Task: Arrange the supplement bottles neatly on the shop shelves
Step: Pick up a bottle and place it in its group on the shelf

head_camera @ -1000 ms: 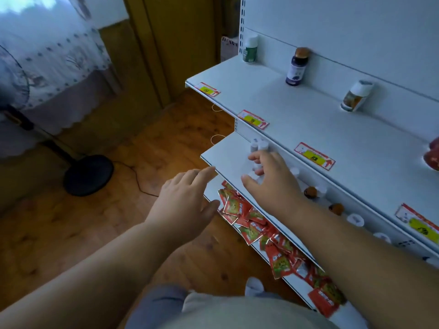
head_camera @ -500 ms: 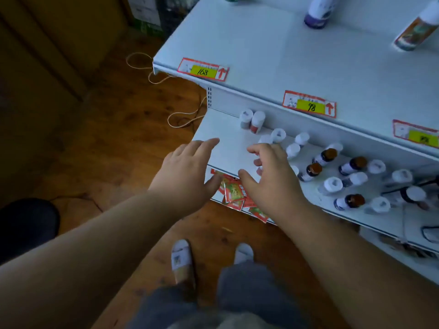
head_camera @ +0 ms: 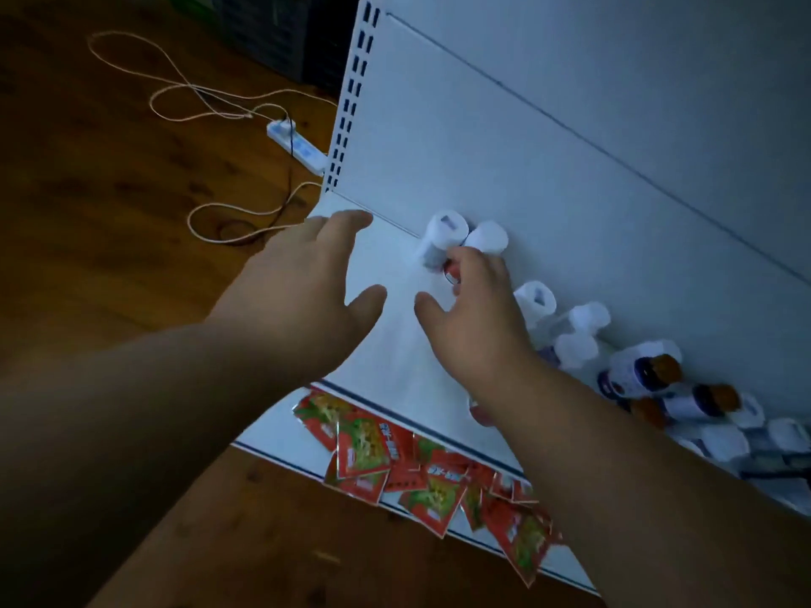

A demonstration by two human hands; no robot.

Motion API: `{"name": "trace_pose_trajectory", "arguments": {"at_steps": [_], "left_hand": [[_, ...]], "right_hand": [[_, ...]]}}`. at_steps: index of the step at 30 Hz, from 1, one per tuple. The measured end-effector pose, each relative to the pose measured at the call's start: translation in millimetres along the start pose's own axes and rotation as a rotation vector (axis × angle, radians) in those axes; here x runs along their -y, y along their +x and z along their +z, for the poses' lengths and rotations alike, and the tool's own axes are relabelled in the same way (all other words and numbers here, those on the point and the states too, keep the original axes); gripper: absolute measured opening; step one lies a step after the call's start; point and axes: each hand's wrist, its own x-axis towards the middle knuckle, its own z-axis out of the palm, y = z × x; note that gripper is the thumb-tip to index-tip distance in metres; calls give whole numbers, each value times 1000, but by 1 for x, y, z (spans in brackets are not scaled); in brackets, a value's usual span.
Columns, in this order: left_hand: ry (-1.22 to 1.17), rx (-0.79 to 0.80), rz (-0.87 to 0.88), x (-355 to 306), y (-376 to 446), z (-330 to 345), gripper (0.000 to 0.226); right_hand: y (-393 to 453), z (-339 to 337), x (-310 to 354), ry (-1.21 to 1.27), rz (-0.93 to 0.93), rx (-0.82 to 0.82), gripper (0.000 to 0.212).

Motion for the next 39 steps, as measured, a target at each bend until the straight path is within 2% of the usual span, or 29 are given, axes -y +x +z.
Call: {"name": "trace_pose_trajectory", "arguments": {"at_steps": [5, 8, 12, 17, 20, 23, 25, 28, 30, 32, 35, 37, 39], "left_hand": [[-60, -26, 33, 35, 38, 62, 70], [-128, -14, 28, 43, 54, 85, 71], [-161, -11, 64, 47, 78, 93, 70], [-230, -22, 62, 51, 91, 95, 67], [-240, -29, 64, 59, 91, 93, 67], [-230, -45, 57, 69, 89, 91, 71], [-242, -39, 43, 76, 82, 88, 83], [-252, -46, -12, 85, 63, 76, 104], [-243, -59, -57, 90, 38, 69, 112], [-294, -55, -112, 87, -1, 70, 109], [-409, -49, -148, 68, -64, 62, 89], [-428, -72, -137, 52, -94, 40, 79], [-434, -100, -150, 30, -118, 12, 79]], "right_hand": [[82, 46, -18, -142, 26, 23, 78], [123, 64, -20, -266, 74, 48, 85], [150, 76, -25, -253, 128, 5, 72], [162, 76, -28, -309, 112, -159, 38], [162, 80, -24, -311, 87, -194, 35], [141, 78, -15, -131, -11, -224, 41], [121, 80, -9, 24, -58, -143, 40], [93, 85, 2, 445, 32, -53, 30], [72, 89, 9, 697, 133, 5, 33], [41, 89, 9, 857, 223, 157, 43], [-7, 79, 16, 1073, 351, 337, 61], [-35, 58, 36, 1171, 372, 389, 61], [-62, 25, 59, 1220, 382, 464, 61]]}}
